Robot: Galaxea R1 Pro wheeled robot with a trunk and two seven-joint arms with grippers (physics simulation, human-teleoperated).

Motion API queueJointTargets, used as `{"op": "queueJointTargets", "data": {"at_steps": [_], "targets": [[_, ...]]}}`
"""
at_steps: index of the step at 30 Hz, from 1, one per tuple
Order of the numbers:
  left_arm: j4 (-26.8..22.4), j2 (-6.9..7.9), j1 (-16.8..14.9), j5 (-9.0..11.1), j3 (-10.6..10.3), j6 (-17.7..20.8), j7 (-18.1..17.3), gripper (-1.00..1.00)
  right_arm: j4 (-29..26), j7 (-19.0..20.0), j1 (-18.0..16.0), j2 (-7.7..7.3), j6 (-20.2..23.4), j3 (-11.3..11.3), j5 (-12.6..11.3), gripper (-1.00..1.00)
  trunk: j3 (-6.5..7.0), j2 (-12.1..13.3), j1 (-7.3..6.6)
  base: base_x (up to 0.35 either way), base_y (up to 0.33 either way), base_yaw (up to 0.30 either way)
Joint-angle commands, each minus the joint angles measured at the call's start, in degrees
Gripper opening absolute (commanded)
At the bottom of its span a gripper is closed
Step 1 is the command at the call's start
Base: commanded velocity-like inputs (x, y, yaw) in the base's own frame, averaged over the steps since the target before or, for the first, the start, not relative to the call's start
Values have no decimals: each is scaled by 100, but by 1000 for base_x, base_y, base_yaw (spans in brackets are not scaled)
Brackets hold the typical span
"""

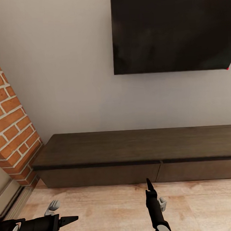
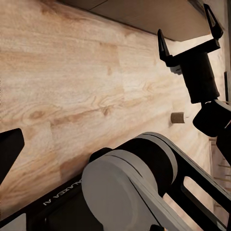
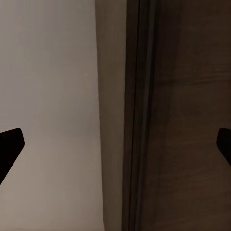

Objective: Place each of the two pumpkins and all three candles from the living room inside a cabinet in the living room (use any cabinet), then make sure every cabinet is closed, and position the cauldron so it is next to a table in the living room.

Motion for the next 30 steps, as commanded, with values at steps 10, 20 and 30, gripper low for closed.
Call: {"op": "queueJointTargets", "data": {"at_steps": [10,20,30], "targets": [[0,1,0,1,2,0,-3,100,1,0,0,-13,0,-8,-15,100,-144,-321,176,4,1,0],[0,1,0,5,2,0,-4,100,10,0,0,-120,-4,-9,-33,100,-323,-722,395,0,0,0],[0,-7,0,5,2,0,-5,100,12,8,0,-142,-182,-16,-35,100,-503,-1123,615,0,0,0]]}}
